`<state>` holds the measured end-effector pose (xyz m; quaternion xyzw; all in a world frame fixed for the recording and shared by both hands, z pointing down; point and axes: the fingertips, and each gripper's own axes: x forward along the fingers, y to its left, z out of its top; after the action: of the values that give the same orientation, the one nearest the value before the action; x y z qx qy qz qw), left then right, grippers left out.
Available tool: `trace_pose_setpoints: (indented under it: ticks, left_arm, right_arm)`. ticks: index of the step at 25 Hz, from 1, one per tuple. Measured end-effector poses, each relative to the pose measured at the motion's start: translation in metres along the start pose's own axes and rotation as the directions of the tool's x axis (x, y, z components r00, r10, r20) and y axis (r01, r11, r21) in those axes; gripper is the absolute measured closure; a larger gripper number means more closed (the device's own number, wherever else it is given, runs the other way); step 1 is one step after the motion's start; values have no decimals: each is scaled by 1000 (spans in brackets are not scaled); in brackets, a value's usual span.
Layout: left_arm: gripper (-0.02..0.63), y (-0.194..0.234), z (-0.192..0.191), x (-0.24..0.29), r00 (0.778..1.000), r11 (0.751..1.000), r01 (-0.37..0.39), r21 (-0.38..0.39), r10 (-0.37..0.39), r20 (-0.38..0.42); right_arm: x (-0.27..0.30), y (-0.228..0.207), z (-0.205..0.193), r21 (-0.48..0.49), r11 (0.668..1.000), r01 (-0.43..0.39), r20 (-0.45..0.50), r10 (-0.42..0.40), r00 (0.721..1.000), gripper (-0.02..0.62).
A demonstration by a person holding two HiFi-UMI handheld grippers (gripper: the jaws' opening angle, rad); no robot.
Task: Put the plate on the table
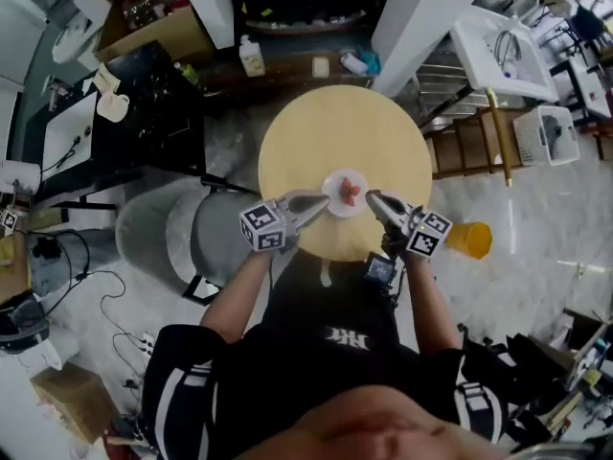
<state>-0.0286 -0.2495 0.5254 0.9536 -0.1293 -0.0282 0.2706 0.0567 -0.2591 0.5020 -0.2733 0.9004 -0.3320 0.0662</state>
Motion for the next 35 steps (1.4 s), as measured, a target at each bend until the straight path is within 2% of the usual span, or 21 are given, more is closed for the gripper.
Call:
trace_pose_setpoints:
  ticks: [2,5,9,11,13,17,20,23,26,29,31,35]
  left_arm:
    - [600,-15,16,-1,1000,999,17,46,-17,-4]
    - [600,-36,29,-3,1000,996,0,92,0,5]
    - [600,-68,37,-9,998,983,-64,174,61,27]
    - [599,-84,35,-19,993,980,-115,160,107,54]
    - [600,-106,26,-26,988,984,-137,118,128,83]
    - [600,-159,-7,-15,985,981,-152,120,141,97]
    - [600,-193,-22,-4,986,981,-151,122,141,89]
    - [599,-219,-41,-4,988,971,-155,184,156,11]
    - [600,-241,-50,-12,988,968,-137,210,148,-41]
    - [598,-259,-58,-15,992,978,-89,191,103,-67]
    - [598,-267,-66,-13,994,982,-48,183,65,-88]
    - [598,-281,-73,-9,994,979,18,204,4,-105]
  right_arm:
    - [-1,19,13,12,999,-36,60,35,998,594]
    - [-11,38,14,-50,999,-16,40,18,999,595]
    - [-48,49,24,-129,992,13,40,-8,999,595]
    - [-78,56,29,-195,981,19,48,-10,999,595]
    - [-109,73,29,-207,978,-10,66,24,998,595]
    - [-156,116,-1,-125,983,-132,110,146,983,594]
    - [-167,123,-42,-124,988,-88,104,101,989,594]
    - [-168,122,-71,-121,992,-41,44,47,998,595]
    - [-172,139,-68,-182,981,-69,27,75,997,595]
    - [-177,171,-57,-332,938,-95,41,115,992,595]
    - [-183,189,-57,-396,914,-90,60,123,991,595]
    - [-200,215,-67,-364,928,-81,115,131,985,597]
